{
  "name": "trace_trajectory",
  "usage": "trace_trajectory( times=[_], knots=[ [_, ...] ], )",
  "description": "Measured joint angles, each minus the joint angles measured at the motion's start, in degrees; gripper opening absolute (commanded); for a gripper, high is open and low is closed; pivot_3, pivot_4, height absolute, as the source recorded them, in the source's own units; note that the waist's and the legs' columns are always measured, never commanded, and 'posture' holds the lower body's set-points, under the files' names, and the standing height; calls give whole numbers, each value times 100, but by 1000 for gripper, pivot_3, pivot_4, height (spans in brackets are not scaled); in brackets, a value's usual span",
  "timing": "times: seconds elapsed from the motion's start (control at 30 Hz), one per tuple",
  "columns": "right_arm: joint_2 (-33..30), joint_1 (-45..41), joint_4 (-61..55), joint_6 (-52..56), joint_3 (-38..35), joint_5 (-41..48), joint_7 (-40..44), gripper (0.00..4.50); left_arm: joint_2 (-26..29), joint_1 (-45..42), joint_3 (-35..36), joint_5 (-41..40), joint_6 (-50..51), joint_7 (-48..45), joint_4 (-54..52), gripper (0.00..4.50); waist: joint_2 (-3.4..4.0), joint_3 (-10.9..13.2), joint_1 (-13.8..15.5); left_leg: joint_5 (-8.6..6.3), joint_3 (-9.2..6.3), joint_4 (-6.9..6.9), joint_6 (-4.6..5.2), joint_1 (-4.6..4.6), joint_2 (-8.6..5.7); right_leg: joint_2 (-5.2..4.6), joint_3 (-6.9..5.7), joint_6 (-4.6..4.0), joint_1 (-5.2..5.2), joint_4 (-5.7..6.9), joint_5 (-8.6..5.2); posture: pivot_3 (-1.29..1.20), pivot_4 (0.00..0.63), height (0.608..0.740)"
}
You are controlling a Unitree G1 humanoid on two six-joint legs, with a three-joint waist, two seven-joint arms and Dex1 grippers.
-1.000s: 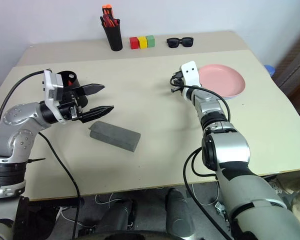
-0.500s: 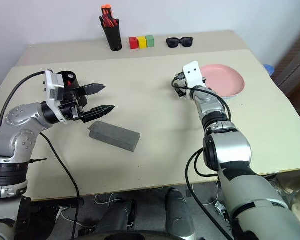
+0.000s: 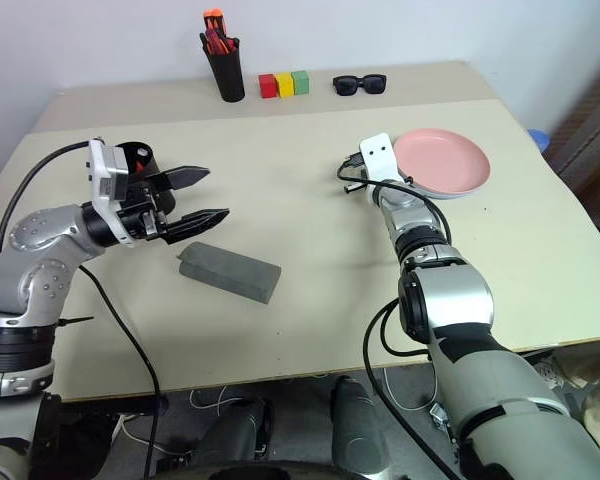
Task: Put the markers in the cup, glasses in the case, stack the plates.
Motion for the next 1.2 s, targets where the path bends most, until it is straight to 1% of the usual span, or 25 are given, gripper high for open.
trace_trajectory(
  times=[0.1, 0.23, 0.37, 0.43, 0.5, 0.6, 0.7, 0.83, 0.87, 0.97, 1.03, 1.13, 1.2],
  knots=[
    [-1, 0, 0, -18, -89, 83, 195, 24, 0, 58, 1, -45, 0, 26, -44, 4500, 0, 0, 0, 0, 0, 0, 0, 0, 0, 0, 0, 0, 0, 0, 0, 0, 150, 740],
    [-21, -43, -51, -171, -538, 642, 982, 24, -1, 98, 3, -54, 0, 78, -88, 4500, 0, 0, -1, 0, 0, 0, 0, 0, 0, 0, 0, 0, 0, -1, 0, 0, 150, 740],
    [-239, -199, -498, -351, -809, 1089, 1581, 24, -4, 124, 7, -58, -7, 108, -102, 4500, 2, 1, 10, 0, 0, 1, 0, -2, 0, 0, 0, 0, 0, 0, 0, 0, 150, 740],
    [-415, -247, -828, -381, -855, 1203, 1652, 24, -20, 124, 6, -58, -19, 108, -101, 4500, 2, 1, 16, 0, -1, 1, 0, -3, 0, 0, 0, 1, 0, 0, 0, 0, 150, 740],
    [-692, -250, -1083, -432, -800, 1147, 1466, 24, -60, 123, 5, -57, -44, 107, -98, 4500, 2, 1, 22, 0, 0, 1, 0, -3, -1, 0, 0, 1, 1, -1, 0, 0, 150, 740],
    [-1126, -76, -1166, -475, -693, 950, 1014, 781, -172, 93, -8, -56, -61, 105, -83, 4500, -1, -1, 37, 0, 0, 1, 1, -4, -1, 0, 0, 0, 2, -3, 0, 0, 150, 740],
    [-1322, 408, -1131, -442, -679, 879, 766, 2169, -183, 84, -11, -45, -83, 87, 2, 4500, -3, -2, 24, 0, 4, 1, 1, -2, 0, 0, 2, 0, 4, -4, 0, 0, 150, 740],
    [-1268, 665, -1013, -369, -622, 848, 698, 4282, -210, -28, -70, -41, -143, 46, 82, 4500, 9, 6, -25, -1, 27, -2, 2, 7, 2, 2, 23, -1, -6, 4, 1, 0, 150, 740],
    [-1255, 662, -1015, -369, -615, 851, 714, 4462, -210, -70, -85, -40, -153, 34, 91, 4500, 9, 6, -23, -1, 29, -2, 2, 7, 2, 2, 26, -1, -6, 5, 1, 0, 150, 740],
    [-1214, 660, -1051, -377, -624, 893, 771, 4462, -205, -99, -86, -41, -167, 8, 112, 4500, 9, 5, 6, -1, 30, 1, 2, 6, 1, 2, 29, 0, -4, 3, 2, 0, 150, 740],
    [-1113, 662, -1206, -402, -694, 1090, 975, 4462, -202, -96, -83, -41, -168, -8, 132, 4500, 9, 5, 6, -1, 30, 2, 2, 6, 1, 2, 29, 0, -4, 3, 2, 0, 150, 740],
    [-968, 829, -2134, -381, -763, 1609, 1796, 4462, -188, -73, -77, -43, -186, -19, 130, 4500, 9, 6, 7, -2, 29, 0, 4, 6, 2, 2, 29, 1, -5, 4, 2, 0, 150, 740],
    [-960, 1219, -3120, -232, -742, 1953, 2444, 4462, -129, 44, -14, -51, -182, -22, 127, 4500, 9, 5, 13, -5, 27, 0, 8, 6, 2, 3, 29, 2, -5, 6, 2, 0, 150, 740]
  ],
)
